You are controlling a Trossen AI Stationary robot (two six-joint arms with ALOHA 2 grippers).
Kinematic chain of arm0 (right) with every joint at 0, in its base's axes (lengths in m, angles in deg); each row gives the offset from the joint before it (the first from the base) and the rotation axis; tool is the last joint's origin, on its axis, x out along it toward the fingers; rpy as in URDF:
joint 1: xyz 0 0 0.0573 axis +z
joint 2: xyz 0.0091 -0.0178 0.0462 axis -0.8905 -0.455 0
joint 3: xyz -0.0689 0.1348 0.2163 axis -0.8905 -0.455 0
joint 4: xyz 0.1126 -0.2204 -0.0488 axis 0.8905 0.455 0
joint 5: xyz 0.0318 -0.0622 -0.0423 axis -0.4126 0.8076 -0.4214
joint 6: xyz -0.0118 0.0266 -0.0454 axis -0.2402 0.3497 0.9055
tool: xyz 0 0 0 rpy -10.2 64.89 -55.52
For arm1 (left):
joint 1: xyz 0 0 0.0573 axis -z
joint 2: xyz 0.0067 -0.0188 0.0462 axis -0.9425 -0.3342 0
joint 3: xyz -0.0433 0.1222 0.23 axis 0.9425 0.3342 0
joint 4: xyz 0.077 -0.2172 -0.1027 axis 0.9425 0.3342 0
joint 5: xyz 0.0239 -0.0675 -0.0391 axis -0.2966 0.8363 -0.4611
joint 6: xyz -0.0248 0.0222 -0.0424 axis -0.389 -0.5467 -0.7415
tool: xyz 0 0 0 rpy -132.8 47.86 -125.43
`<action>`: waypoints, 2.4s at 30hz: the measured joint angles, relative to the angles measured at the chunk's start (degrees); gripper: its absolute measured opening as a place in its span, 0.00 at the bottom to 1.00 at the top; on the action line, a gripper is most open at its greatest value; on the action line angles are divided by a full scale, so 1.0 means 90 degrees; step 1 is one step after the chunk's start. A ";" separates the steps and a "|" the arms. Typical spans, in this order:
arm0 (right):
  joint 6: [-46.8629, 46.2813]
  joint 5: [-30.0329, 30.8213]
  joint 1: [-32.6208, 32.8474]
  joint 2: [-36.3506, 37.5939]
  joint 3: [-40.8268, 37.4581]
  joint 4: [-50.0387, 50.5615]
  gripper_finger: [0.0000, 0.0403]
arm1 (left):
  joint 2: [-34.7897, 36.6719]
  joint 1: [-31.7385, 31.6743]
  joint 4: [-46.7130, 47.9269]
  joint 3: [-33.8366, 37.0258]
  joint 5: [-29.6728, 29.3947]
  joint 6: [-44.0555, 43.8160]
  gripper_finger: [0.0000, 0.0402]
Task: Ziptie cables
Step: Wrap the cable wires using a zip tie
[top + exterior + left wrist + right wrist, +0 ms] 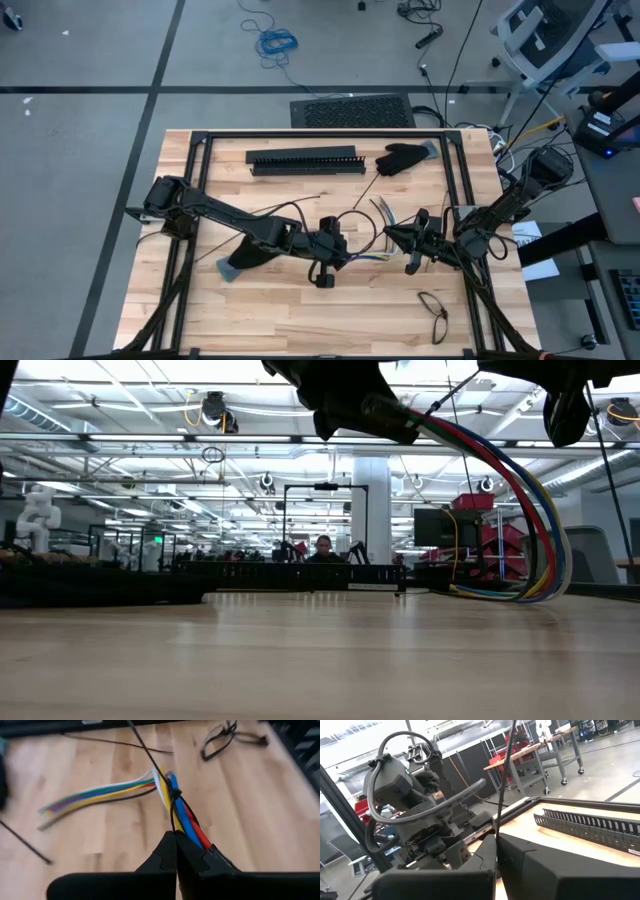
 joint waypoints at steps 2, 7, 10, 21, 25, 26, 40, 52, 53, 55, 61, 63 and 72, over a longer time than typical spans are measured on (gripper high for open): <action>0.0027 -0.0002 0.0000 0.0014 0.0000 0.0002 0.00 | 0.0000 0.0021 -0.0037 0.0000 0.0211 -0.0397 0.00; 0.0170 -0.0002 0.0000 0.0134 0.0000 0.0002 0.00 | -0.0002 0.0051 -0.0096 0.0002 0.0479 -0.1035 0.00; 0.0372 0.0068 0.0000 0.0266 0.0000 0.0012 0.00 | -0.0002 0.0039 -0.0122 0.0000 0.0698 -0.1204 0.00; 0.0892 0.0136 -0.0165 0.0677 0.0000 0.0165 0.00 | -0.0002 0.0003 0.0164 -0.0001 0.1120 -0.0959 0.00; 0.0880 0.0147 -0.0188 0.0677 0.0000 0.0175 0.00 | -0.0015 0.0002 0.0357 0.0005 0.1068 -0.0496 0.00; 0.0861 0.0161 -0.0199 0.0682 0.0000 0.0172 0.00 | -0.0015 0.0002 0.0384 0.0005 0.0980 -0.0391 0.00; 0.0713 0.0382 -0.0223 0.0732 0.0033 -0.0002 0.08 | -0.0049 -0.0497 0.0322 0.0053 0.0183 0.0195 0.00; 0.0635 0.0247 -0.0262 0.0706 0.0027 -0.0385 0.61 | -0.0049 -0.0547 0.0197 0.0039 0.0102 0.0213 0.00; 0.0694 0.0241 -0.0262 0.0703 0.0025 -0.0562 0.64 | -0.0048 -0.0549 0.0198 0.0039 0.0097 0.0213 0.00; 0.0771 0.0233 -0.0262 0.0703 0.0024 -0.0975 0.69 | -0.0044 -0.0554 0.0257 0.0038 0.0071 0.0325 0.00; 0.2230 0.0230 -0.0260 0.0749 0.0022 -0.2442 0.76 | -0.0039 -0.0562 0.0487 0.0032 -0.0061 0.0556 0.00; 0.3145 0.0360 -0.0260 0.0875 0.0023 -0.2859 0.77 | -0.0039 -0.0564 0.0494 0.0029 -0.0075 0.0725 0.00; 0.7307 0.2891 0.0455 0.1766 0.1536 -0.1445 0.77 | -0.0029 -0.0566 0.0513 0.0024 -0.0109 0.1013 0.00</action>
